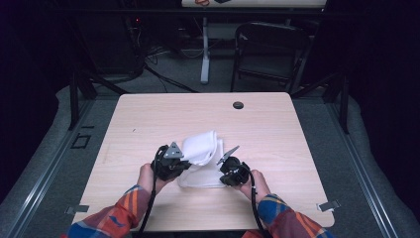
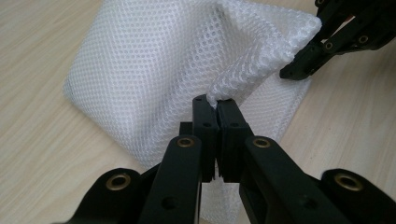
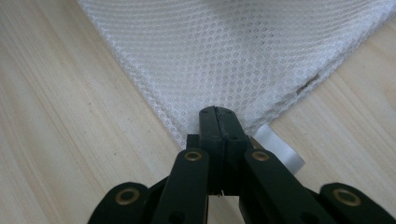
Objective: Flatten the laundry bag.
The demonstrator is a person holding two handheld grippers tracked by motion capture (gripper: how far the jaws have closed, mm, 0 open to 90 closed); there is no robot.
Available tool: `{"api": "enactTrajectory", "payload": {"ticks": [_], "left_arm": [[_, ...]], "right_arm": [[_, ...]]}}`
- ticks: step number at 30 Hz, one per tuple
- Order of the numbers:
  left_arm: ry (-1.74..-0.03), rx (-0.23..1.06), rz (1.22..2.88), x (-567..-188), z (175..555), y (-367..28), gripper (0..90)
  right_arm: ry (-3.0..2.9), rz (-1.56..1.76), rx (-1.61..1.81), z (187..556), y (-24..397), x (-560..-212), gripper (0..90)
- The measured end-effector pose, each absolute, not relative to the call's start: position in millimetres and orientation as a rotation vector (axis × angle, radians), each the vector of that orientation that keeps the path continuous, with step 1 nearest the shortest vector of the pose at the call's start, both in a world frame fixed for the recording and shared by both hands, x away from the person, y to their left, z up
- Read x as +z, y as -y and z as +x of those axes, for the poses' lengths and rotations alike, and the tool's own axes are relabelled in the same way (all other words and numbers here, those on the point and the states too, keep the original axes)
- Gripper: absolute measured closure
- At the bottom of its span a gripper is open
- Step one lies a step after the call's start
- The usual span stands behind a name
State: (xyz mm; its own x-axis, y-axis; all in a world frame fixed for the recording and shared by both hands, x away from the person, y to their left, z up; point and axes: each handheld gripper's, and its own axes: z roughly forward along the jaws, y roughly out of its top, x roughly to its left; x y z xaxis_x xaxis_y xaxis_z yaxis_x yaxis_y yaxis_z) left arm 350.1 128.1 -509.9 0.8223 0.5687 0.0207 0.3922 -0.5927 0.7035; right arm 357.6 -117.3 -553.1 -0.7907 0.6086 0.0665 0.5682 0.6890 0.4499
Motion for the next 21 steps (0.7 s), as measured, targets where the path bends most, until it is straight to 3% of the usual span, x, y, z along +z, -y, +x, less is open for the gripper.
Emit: {"api": "enactTrajectory", "payload": {"ticks": [21], "left_arm": [[-0.778, 0.328, 2.248, -507, 347, -150, 87.9]], "right_arm": [[-2.798, 1.007, 0.654, 358, 122, -551, 90.0]]}}
